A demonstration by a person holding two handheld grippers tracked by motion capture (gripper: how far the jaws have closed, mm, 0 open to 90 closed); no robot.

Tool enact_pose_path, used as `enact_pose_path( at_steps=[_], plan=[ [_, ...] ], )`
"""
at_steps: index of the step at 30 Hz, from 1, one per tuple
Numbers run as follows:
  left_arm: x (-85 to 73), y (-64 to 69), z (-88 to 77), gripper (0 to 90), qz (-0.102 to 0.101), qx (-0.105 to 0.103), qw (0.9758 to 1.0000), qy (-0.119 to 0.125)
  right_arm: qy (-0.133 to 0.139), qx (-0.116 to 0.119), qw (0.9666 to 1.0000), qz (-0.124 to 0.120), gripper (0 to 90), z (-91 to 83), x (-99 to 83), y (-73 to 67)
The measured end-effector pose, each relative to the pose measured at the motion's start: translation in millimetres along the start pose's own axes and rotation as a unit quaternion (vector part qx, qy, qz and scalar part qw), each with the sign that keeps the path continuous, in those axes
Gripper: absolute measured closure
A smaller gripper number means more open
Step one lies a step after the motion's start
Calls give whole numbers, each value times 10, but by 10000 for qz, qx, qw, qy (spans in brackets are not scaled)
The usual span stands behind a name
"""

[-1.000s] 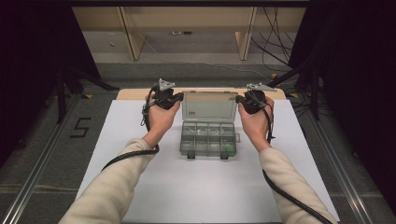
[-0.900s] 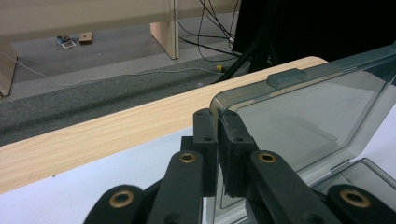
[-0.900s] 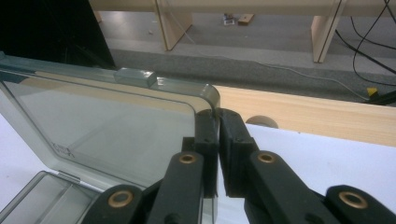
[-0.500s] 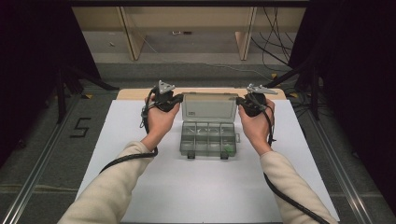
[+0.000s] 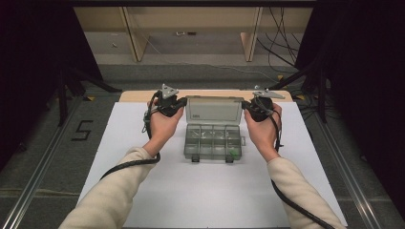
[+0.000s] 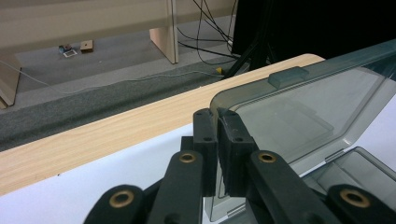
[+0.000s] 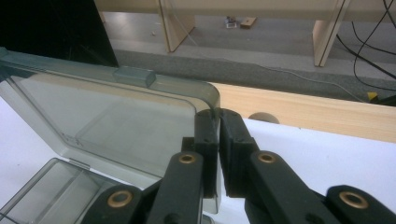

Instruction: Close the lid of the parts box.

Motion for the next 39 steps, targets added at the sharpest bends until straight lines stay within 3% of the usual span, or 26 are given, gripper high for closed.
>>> enact_pose_path(
  at_steps=[30,39],
  plan=[
    [-93,62,-121,860,281,32,9995,116,105,24,9997,-202,865,-126,-103,-54],
    [-115,79,-143,859,306,48,9994,161,83,33,9998,-162,865,-160,-132,-78]
  ],
)
Point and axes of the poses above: each handheld gripper's, and its own axes: z roughly forward along the jaws, x roughly out of its top, y roughly to its right, the point moved 8 cm from there along z, roughly forward along the jaws, and after that the axes turned 4 degrees about -y, right-handed, at the moved point
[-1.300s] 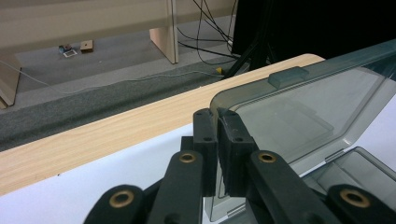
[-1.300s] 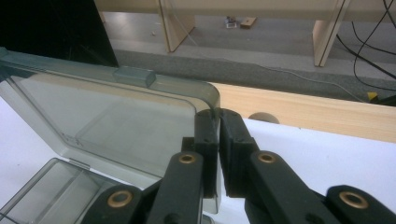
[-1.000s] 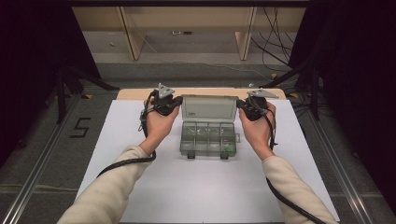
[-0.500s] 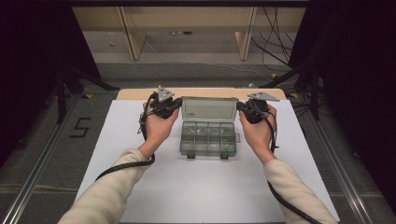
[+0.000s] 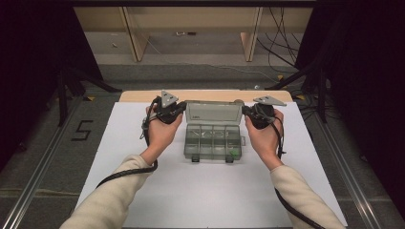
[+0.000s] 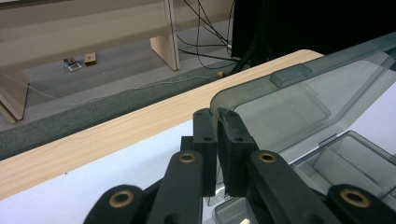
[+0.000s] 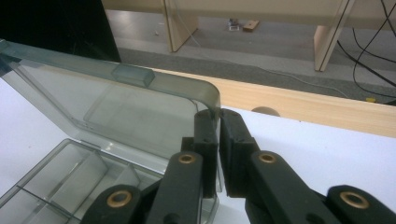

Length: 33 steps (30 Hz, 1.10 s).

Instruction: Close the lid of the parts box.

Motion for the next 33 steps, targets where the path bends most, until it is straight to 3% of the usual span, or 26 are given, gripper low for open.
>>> enact_pose_path(
  at_steps=[33],
  plan=[
    [-101,70,-100,854,264,57,9996,120,30,-44,10000,-81,869,-77,-84,-31]
  ],
)
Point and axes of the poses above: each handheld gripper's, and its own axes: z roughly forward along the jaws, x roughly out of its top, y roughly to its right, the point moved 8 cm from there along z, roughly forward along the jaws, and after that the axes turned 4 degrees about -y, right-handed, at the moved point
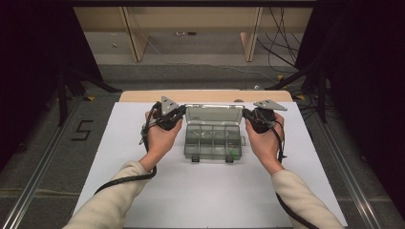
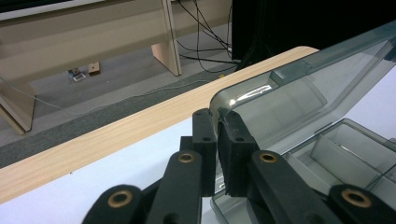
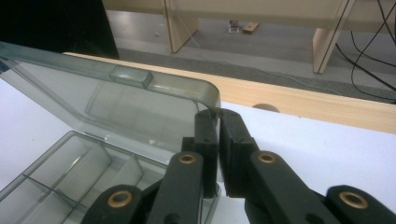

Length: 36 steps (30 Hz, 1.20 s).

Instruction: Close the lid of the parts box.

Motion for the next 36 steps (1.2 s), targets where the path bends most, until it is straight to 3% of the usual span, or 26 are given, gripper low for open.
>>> enact_pose_path(
  at_steps=[36],
  plan=[
    [-90,66,-78,853,176,22,9998,73,-75,36,10000,-32,872,-88,-92,-43]
  ],
)
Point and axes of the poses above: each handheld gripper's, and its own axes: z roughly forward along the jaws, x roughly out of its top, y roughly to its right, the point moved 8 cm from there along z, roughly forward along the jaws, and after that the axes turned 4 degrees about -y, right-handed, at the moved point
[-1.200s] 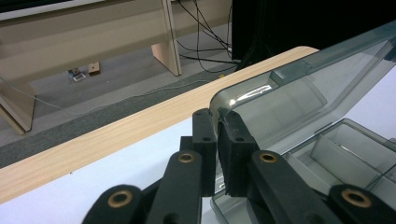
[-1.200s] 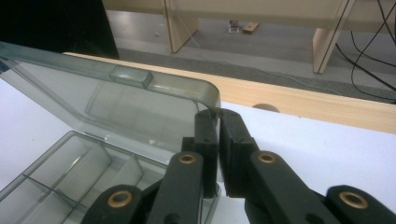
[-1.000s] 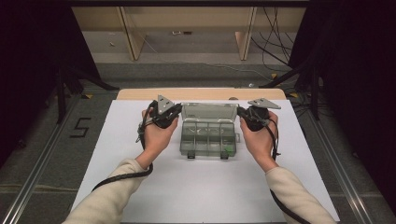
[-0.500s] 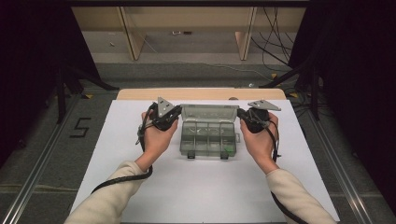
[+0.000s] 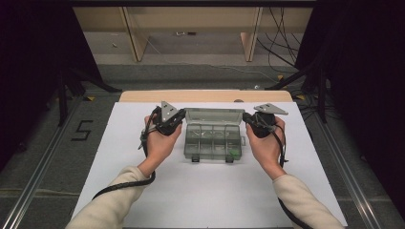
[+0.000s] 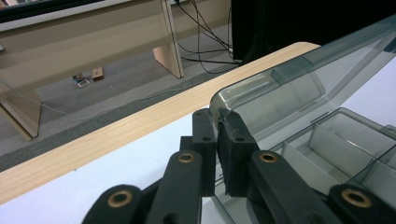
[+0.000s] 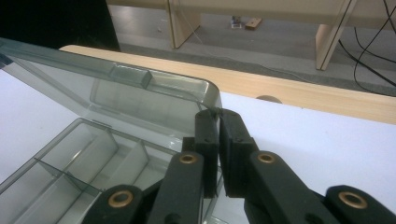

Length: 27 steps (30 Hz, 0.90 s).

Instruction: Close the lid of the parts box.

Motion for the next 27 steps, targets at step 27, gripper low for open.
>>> enact_pose_path(
  at_steps=[27],
  plan=[
    [-74,40,-66,851,314,87,9995,50,-69,-23,9999,-113,872,-59,-82,-35]
  ],
)
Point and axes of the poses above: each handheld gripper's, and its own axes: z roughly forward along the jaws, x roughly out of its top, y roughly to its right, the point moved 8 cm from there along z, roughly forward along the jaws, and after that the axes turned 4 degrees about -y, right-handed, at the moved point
